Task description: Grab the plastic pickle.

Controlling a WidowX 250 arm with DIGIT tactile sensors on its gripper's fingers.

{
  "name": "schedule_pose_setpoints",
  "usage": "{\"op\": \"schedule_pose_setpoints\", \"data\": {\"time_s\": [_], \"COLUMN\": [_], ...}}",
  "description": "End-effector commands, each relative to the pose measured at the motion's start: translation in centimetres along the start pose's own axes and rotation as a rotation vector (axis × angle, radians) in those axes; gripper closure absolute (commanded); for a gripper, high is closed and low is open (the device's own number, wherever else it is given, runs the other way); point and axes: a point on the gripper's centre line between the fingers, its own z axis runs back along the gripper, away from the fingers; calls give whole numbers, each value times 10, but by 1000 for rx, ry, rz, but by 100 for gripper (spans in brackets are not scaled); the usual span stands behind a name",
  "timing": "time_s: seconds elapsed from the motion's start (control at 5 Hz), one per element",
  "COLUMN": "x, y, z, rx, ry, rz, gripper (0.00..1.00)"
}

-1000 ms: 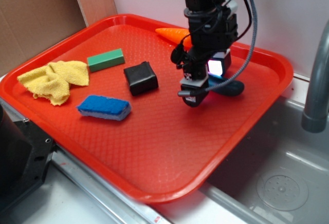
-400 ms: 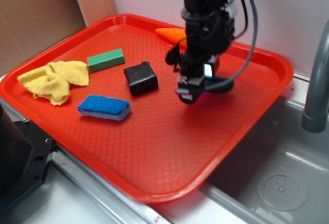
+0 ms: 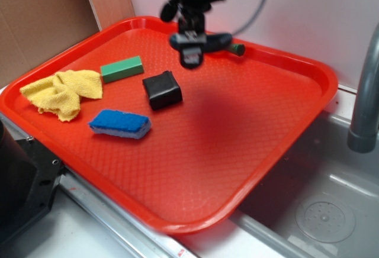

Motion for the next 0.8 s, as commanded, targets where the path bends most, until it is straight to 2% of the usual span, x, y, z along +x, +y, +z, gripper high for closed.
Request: {"op": "schedule_pose_setpoints", "data": {"time_s": [0.0,0.2,0.4,0.6], "x": [-46,-69,-79,-68], "y": [1,6,4,6], "z": [68,78,81,81], "rx": [38,34,15,37], "ry": [-71,-63,-68,-75], "rz": [472,722,810,846], "gripper": [100,100,100,100]}}
